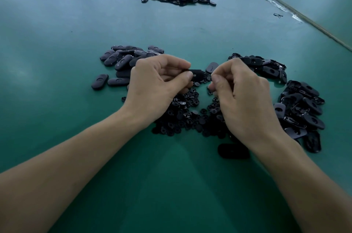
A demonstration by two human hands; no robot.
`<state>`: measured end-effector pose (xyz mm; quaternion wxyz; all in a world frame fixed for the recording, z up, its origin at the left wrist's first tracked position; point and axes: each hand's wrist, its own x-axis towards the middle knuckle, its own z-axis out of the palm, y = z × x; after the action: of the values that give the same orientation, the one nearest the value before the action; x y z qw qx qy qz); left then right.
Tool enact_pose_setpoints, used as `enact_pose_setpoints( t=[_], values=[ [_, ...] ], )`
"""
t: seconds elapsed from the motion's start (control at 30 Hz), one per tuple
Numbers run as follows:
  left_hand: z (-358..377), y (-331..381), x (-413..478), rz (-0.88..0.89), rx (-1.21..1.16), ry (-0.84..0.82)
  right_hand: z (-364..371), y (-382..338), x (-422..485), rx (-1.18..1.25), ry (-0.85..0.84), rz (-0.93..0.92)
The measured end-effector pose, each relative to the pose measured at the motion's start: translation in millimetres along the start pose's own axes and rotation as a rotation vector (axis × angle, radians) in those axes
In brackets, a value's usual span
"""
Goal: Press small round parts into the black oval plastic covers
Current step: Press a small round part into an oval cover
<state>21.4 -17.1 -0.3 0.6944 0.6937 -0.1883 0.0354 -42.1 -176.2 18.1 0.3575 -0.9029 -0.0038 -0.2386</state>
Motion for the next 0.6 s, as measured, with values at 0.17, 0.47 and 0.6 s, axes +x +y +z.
enact_pose_setpoints(
  t=[0.17,0.47,0.6],
  values=[
    [1.0,1.1,-1.6,0.044,0.083,-0.024,-0.2,-4.9,-0.9,0.055,0.064,-0.049],
    [1.6,1.9,-1.9,0.055,0.111,-0.040,-1.2,-2.9,-1.0,0.037,0.109,-0.072],
    [2.0,2.2,-2.3,0.057,0.118,-0.045,-0.9,-2.0,-0.6,0.036,0.115,-0.059]
  ],
)
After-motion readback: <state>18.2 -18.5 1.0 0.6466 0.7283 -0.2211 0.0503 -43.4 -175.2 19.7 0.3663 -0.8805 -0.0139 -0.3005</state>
